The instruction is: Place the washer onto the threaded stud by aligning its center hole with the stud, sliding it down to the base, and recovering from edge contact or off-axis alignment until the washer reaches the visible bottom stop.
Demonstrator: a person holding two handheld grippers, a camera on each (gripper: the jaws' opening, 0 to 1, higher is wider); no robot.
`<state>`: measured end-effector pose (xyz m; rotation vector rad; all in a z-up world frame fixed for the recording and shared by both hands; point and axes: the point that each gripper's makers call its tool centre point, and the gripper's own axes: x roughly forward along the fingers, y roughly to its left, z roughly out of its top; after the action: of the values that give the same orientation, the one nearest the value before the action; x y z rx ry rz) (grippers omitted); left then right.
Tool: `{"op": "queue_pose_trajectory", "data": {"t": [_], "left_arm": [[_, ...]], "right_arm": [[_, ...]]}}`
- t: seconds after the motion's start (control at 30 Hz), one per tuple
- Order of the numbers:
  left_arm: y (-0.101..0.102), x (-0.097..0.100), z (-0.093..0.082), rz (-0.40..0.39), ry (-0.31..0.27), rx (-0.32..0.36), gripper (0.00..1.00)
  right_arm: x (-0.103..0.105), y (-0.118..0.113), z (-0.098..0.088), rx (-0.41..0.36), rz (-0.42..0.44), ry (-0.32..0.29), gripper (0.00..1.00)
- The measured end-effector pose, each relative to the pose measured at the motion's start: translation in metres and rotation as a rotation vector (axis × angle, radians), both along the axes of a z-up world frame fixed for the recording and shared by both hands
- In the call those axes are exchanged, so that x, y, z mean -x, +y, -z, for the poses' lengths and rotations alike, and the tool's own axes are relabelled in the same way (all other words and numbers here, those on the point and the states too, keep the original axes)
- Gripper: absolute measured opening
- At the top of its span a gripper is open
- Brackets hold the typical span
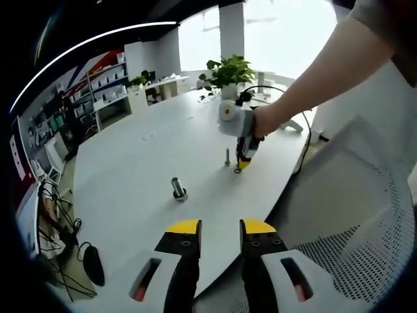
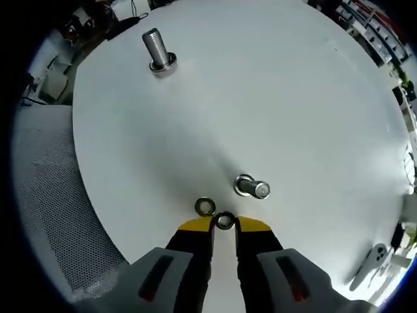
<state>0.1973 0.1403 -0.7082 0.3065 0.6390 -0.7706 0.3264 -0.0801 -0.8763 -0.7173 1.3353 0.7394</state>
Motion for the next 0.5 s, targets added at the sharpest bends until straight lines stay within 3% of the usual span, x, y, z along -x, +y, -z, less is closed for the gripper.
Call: {"op": "queue_pose_trajectory", "data": {"t": [0.1, 0.23, 0.4, 0.5], "left_arm": [[-0.0003, 0.0006, 0.0008, 0.004, 0.002, -0.006, 0.21], [0.0002, 0.0003, 0.0013, 0.003, 0.003, -0.007, 0.21], [0.0007, -0.0001, 0.0013, 0.002, 0.003, -0.008, 0.21], [0.0004, -0.0002, 0.0013, 0.002, 0.004, -0.004, 0.21]], "right_arm": [[-0.0013, -0.0001, 0.0016, 0.034, 0.000, 0.024, 0.15], [-0.0004, -0.0022, 0.0009, 0.021, 0.025, 0.018, 0.15], [-0.0015, -0.0009, 0.0002, -0.086, 0.136, -0.092, 0.15], [0.0026, -0.0018, -0.0010, -0.101, 0.115, -0.149, 0.15]]}}
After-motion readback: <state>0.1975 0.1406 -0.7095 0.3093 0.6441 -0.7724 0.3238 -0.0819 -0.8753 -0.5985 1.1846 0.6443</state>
